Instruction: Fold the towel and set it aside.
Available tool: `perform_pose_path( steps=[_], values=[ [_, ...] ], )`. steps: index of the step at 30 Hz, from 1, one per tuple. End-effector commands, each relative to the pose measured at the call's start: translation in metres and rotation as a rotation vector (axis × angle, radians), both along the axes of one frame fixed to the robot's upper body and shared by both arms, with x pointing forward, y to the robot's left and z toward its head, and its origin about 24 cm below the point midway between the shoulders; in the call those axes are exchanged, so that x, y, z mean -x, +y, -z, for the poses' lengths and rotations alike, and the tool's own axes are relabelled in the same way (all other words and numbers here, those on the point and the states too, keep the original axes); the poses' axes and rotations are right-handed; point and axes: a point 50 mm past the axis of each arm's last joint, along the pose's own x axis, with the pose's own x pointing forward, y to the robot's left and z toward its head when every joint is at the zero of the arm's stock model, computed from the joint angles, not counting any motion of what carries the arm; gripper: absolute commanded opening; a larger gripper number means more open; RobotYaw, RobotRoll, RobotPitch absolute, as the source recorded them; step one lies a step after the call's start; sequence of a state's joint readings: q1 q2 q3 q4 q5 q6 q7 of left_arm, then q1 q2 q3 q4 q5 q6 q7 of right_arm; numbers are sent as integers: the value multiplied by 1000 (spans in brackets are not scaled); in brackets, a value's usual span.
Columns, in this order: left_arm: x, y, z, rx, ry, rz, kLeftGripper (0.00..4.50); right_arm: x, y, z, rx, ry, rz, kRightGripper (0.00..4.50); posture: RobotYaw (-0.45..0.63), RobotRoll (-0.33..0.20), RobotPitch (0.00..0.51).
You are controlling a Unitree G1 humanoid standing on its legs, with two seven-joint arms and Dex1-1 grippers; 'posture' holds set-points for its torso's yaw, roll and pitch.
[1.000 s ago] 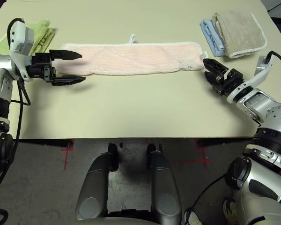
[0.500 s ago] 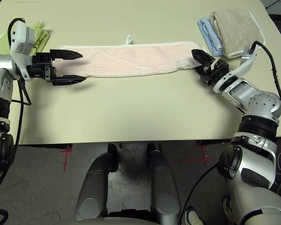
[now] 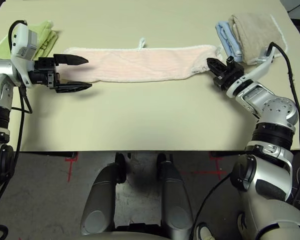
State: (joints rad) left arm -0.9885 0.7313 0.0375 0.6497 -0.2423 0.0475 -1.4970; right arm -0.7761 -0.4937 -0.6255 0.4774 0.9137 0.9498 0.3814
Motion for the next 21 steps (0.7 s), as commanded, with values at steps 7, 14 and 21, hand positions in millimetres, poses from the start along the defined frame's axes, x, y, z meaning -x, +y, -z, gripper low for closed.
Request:
perform_pose_path(
  steps=[7, 14, 21],
  values=[
    [-3, 10, 5, 25, -1, -61, 4500, 9, -26, -1, 54, 27, 70, 18, -39, 0, 385],
    [-8, 10, 8, 32, -59, -116, 4500, 11, -46, -7, 107, 19, 112, 18, -39, 0, 385],
    [-11, 11, 6, 33, -103, -136, 4500, 11, -47, -12, 139, -9, 107, 18, -37, 0, 384]
  ],
)
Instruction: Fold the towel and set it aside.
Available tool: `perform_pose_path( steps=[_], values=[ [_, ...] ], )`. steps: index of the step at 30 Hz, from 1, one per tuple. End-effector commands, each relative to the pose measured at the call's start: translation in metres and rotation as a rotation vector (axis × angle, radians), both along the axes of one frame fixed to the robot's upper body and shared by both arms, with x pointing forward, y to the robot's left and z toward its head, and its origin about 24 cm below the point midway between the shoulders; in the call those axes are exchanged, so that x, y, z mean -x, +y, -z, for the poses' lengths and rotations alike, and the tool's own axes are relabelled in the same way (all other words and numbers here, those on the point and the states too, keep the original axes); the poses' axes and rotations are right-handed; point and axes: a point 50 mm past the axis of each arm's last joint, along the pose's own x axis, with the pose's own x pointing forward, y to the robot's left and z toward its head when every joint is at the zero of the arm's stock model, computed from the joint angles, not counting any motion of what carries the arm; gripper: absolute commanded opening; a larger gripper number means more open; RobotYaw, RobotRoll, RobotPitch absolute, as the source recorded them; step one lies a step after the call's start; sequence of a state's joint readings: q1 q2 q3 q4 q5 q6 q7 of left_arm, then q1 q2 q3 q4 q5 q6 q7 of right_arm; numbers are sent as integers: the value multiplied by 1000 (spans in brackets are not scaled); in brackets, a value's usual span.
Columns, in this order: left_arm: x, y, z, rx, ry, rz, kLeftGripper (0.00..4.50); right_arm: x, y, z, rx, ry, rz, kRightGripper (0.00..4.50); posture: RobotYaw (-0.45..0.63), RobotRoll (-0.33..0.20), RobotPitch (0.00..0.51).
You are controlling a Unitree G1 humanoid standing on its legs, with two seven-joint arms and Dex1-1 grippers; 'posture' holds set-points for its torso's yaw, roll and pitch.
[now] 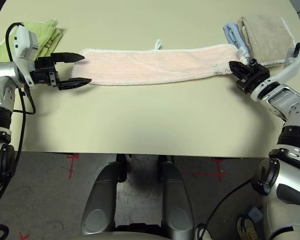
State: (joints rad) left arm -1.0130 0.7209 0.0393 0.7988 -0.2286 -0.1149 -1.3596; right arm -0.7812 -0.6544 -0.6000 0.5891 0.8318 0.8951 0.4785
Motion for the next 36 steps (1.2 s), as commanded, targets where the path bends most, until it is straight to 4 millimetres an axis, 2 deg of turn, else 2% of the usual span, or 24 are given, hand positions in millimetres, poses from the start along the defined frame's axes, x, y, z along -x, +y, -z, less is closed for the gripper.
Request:
perform_pose_path(
  steps=[1, 5, 7, 16, 20, 25, 36],
  values=[
    [0, 1, 0, -10, -12, 8, 4500, 1, -3, -6, 30, -20, 3, 18, -37, 0, 383],
    [2, -1, -6, 55, -17, 54, 4500, 2, 1, -10, 96, -51, -40, 18, -38, 0, 382],
    [3, -3, -8, 86, -14, 85, 4500, 3, 1, -11, 185, -87, -72, 18, -40, 0, 381],
    [3, -3, -12, 114, -12, 115, 4500, 6, 12, -31, 427, -251, -258, 18, -43, 0, 378],
    [3, -3, -12, 116, -8, 112, 4500, 5, 27, -39, 502, -298, -345, 18, -41, 0, 375],
    [4, -5, -8, 113, 7, 117, 4500, -1, 56, -42, 487, -308, -383, 18, -36, 0, 362],
    [4, -5, -9, 107, 13, 119, 4500, -9, 105, -26, 613, -242, -444, 18, -21, 0, 348]
  ],
)
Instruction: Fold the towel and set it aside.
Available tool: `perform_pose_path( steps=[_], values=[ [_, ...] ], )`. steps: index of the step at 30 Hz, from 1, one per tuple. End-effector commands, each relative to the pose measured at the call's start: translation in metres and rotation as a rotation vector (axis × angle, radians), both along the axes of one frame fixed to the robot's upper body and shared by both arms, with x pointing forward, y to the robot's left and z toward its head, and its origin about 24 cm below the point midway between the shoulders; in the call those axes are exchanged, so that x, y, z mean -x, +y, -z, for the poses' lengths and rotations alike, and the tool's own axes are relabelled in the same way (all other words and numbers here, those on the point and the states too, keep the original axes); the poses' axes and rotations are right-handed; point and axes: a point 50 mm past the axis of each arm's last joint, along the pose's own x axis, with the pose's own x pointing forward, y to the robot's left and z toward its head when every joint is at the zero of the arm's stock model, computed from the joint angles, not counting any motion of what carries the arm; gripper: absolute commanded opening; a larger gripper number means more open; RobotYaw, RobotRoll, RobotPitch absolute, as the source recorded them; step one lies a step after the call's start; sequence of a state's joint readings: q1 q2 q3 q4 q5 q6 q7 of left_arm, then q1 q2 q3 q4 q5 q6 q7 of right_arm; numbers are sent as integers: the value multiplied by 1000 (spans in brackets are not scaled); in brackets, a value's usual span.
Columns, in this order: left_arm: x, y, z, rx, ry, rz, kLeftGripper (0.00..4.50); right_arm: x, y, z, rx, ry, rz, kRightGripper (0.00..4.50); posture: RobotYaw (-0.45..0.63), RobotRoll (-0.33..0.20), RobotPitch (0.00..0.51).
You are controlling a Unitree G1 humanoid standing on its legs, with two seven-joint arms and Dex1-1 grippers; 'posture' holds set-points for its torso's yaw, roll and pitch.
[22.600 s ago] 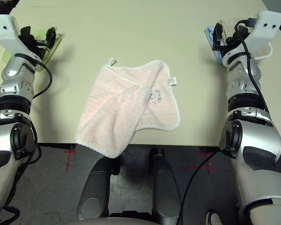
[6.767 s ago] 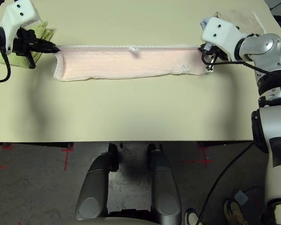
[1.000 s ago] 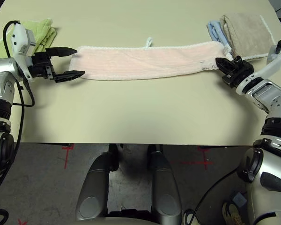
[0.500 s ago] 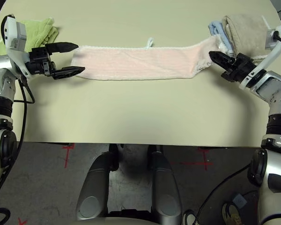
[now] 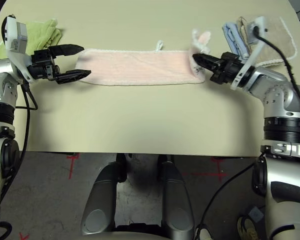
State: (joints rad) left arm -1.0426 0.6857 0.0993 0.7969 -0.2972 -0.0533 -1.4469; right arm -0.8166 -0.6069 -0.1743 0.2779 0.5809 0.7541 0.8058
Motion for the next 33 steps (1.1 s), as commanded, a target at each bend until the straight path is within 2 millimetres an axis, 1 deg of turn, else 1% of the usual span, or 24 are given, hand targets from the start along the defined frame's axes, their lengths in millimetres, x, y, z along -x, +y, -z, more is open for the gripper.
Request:
perform_pose_path(
  steps=[1, 3, 10, 15, 20, 23, 24, 26, 28, 29, 33],
  values=[
    [2, 2, 0, -9, 1, 10, 4500, 3, 15, 6, 61, 6, -19, 18, -18, 0, 347],
    [3, 3, 0, -13, 2, 9, 4500, 4, 22, 6, 75, 7, -25, 18, -18, 0, 347],
    [4, 4, 1, -19, 7, 9, 4500, 4, 37, 5, 155, -6, -35, 18, -8, 0, 344],
    [5, 3, 1, -21, 9, 9, 4500, 1, 44, 9, 235, -5, -19, 18, -7, 0, 342],
    [4, 3, 2, -25, 15, 7, 4500, -1, 57, 12, 275, -5, -21, 18, -8, 0, 345],
    [5, 3, 3, -27, 19, 7, 4500, -1, 67, 9, 259, -16, -37, 785, -9, 0, 348],
    [5, 3, 3, -28, 21, 7, 4500, 0, 72, 6, 258, -36, -56, 1121, -9, 0, 348],
    [5, 3, 4, -29, 23, 7, 4500, 2, 77, 3, 258, -70, -93, 1908, -7, 0, 349],
    [5, 3, 4, -31, 25, 7, 4500, 6, 81, 0, 321, -138, -176, 2587, -6, 0, 349],
    [5, 3, 4, -32, 26, 6, 4500, 8, 81, -2, 361, -167, -210, 3029, -6, 0, 349],
    [5, 3, 5, -33, 29, 5, 4500, 10, 81, -3, 461, -206, -267, 4476, -6, 0, 349]
  ],
)
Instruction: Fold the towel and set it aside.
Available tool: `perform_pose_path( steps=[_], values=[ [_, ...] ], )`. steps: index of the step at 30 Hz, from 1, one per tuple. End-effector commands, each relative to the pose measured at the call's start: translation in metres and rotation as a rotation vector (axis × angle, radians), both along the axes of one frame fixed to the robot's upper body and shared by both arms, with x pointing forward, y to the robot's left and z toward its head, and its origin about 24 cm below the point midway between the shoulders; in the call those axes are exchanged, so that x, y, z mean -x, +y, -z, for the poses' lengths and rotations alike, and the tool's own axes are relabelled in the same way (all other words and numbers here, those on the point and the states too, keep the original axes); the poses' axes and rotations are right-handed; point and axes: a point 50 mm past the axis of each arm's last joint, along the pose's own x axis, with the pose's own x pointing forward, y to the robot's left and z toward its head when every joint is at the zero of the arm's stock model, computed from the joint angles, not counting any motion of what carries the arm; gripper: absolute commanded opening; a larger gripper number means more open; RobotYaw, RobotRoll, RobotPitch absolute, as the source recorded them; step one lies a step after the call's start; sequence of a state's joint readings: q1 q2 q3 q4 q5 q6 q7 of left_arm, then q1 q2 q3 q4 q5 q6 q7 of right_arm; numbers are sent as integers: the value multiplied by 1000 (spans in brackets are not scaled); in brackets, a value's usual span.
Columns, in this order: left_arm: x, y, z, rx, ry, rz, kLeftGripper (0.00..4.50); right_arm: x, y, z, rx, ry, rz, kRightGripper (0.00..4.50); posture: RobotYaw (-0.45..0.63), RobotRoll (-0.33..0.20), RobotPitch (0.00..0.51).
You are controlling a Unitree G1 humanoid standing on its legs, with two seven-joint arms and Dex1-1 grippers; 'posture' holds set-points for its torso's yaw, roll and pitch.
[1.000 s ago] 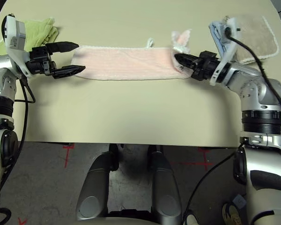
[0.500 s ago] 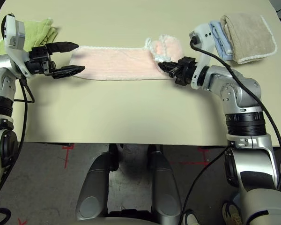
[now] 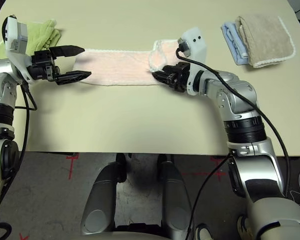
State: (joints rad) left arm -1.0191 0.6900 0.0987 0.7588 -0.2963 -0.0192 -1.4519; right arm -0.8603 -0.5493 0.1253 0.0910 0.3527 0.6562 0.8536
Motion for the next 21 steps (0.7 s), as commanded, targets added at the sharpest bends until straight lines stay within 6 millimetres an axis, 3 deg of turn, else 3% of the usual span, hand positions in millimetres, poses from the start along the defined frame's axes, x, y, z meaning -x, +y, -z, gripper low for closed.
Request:
perform_pose_path(
  steps=[1, 8, 12, 17, 21],
  values=[
    [3, 3, 2, -24, 6, 0, 4500, 5, 4, -1, 83, -30, -66, 4476, -6, 0, 349],
    [3, 3, 2, -29, 7, 1, 4500, 14, -6, 10, 229, -11, -161, 4476, -6, 0, 352],
    [3, 3, 2, -32, 8, 1, 4500, 12, -21, 2, 193, -111, -225, 4476, -6, 0, 352],
    [4, 4, 3, -35, 13, 0, 4500, 6, -40, -10, 49, -207, -229, 4476, -9, 0, 357],
    [4, 4, 4, -37, 16, 1, 4500, -6, -51, -27, -193, -271, -138, 4476, -9, 0, 357]
  ],
)
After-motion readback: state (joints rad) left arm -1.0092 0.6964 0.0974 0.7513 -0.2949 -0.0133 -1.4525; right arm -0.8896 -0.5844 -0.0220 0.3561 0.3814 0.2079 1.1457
